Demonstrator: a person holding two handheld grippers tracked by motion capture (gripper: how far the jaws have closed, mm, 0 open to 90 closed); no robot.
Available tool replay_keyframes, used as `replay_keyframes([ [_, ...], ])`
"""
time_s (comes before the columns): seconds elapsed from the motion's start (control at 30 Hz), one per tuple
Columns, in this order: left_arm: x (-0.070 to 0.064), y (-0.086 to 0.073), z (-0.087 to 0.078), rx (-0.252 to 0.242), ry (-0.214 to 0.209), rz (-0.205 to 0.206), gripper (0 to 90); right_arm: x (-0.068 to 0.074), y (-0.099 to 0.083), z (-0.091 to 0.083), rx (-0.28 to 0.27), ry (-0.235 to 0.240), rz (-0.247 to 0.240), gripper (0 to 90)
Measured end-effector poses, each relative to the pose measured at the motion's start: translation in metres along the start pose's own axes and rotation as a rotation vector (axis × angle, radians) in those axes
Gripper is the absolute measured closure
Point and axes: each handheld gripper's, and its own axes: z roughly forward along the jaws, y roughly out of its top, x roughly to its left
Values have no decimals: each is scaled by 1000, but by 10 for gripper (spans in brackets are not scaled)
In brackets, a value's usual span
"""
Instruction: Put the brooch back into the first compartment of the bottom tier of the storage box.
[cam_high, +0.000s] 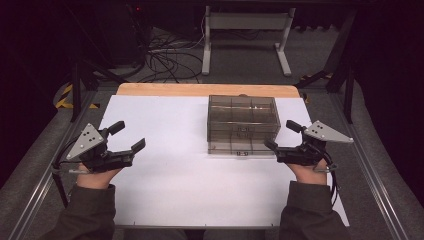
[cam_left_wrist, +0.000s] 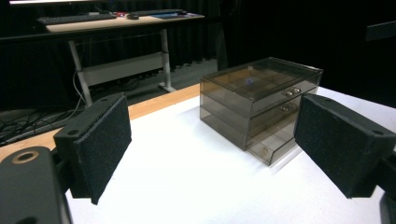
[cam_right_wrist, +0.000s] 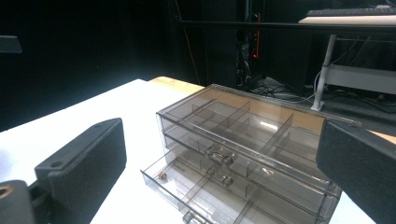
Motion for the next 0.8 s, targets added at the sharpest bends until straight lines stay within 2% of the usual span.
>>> replay_keyframes([
  [0.8,16,-8,-22,-1,29,-11,116,-3,1,-4,-9,-10,0,23],
])
